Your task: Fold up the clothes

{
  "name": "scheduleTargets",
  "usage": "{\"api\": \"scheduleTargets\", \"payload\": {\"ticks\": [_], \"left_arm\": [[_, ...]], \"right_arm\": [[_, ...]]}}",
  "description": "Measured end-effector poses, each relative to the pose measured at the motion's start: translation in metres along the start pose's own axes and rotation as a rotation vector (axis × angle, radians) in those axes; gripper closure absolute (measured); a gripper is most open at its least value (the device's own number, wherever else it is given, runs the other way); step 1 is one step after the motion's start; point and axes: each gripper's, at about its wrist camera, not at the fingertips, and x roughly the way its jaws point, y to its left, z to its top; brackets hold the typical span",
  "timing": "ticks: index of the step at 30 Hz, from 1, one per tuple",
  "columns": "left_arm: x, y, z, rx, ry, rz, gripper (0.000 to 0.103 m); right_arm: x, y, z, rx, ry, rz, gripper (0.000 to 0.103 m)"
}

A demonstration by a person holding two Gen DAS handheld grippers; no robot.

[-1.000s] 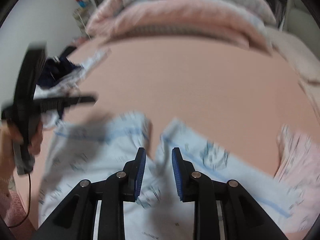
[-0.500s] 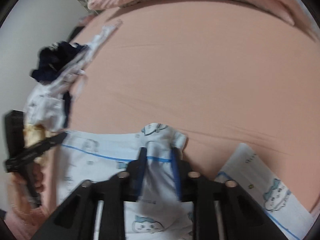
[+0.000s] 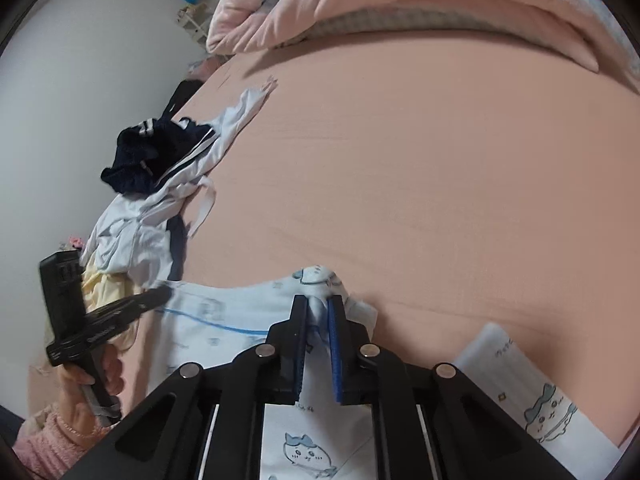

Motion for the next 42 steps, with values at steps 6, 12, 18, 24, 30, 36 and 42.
{"api": "scheduleTargets", "payload": {"ticks": [6,12,18,24,30,36,42], "left_arm": [[0.028,0.023,-0.006,0.049,0.095,0.097,0.095],[-0.013,0.025,0.002,0.032,0.048,0.13,0.071],[0.008,-0.023,-0.02,0.303,0.125,0.104,0.071],[0.012,-0.024,-0.023,0.308,0.173,0.309,0.069],[0.009,-0.052,-0.038,0.361,0.197,0.246,0.07],[0.007,-0.08,-0.054,0.412,0.221,0.183,0.069],[-0.01,-0.124,-0.089,0.51,0.256,0.109,0.069]], "right_arm": [[0.032,-0.021,0.006,0.001,0.054,-0.202,0.096],[-0.008,0.003,0.012,-0.003,-0.069,-0.139,0.089],[0.021,0.051,-0.016,-0.208,0.126,-0.15,0.087],[0.037,0.047,-0.024,-0.259,0.057,-0.333,0.087],[0.025,0.069,-0.03,-0.205,0.127,-0.191,0.086],[0.0,0.111,-0.106,-0.287,0.224,-0.199,0.073],[-0.068,0.081,-0.175,-0.2,0.124,-0.306,0.073]]}}
